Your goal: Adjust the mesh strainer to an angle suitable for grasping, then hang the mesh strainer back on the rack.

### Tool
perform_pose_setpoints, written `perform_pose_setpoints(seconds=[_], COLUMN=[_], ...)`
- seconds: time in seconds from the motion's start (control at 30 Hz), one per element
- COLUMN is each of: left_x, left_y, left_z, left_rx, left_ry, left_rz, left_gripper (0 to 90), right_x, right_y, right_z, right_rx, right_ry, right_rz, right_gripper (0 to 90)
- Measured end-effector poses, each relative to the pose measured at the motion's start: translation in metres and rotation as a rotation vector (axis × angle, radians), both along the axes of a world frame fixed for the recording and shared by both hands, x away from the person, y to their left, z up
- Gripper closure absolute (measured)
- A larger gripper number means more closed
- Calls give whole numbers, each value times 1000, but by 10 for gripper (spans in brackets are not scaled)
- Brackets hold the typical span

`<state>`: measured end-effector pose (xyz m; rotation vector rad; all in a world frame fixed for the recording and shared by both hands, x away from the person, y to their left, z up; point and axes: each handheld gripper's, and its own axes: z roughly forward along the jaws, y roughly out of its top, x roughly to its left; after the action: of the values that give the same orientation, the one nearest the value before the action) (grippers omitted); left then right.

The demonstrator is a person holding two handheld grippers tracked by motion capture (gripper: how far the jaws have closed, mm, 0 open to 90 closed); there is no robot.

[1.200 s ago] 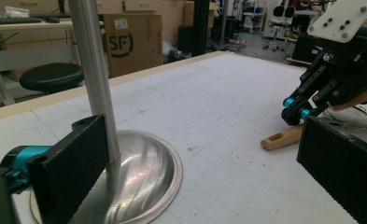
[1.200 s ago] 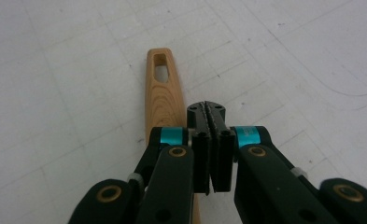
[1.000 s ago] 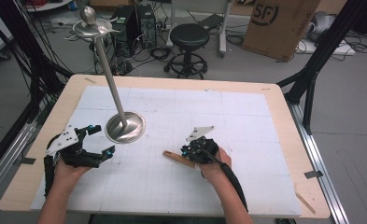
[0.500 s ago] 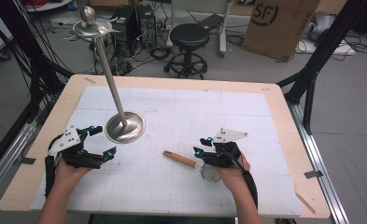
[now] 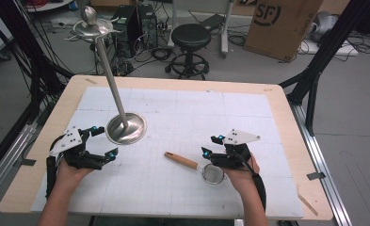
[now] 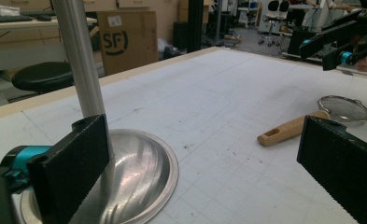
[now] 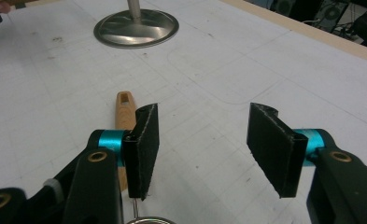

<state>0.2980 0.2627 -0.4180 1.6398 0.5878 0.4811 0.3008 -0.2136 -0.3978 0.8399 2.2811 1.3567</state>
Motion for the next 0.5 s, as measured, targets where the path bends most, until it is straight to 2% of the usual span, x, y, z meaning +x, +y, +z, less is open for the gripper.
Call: perform_pose_setpoints(seconds=[0.23, 0.47, 0.5], left_x=[0, 0, 0], left_y=[-4, -5, -5], left_z=[1, 1, 1], left_rx=[12, 17, 20], left_ry=[-3, -2, -2], left_rz=[-13, -6, -10], left_gripper=[32, 32, 31], right_x=[1, 2, 2], right_y=[2, -1, 0], right_z=[-2, -3, -3], right_rx=[-12, -9, -13], right_ry=[-7, 20, 19], right_rz=[-34, -33, -20], right_gripper=[359, 317, 316])
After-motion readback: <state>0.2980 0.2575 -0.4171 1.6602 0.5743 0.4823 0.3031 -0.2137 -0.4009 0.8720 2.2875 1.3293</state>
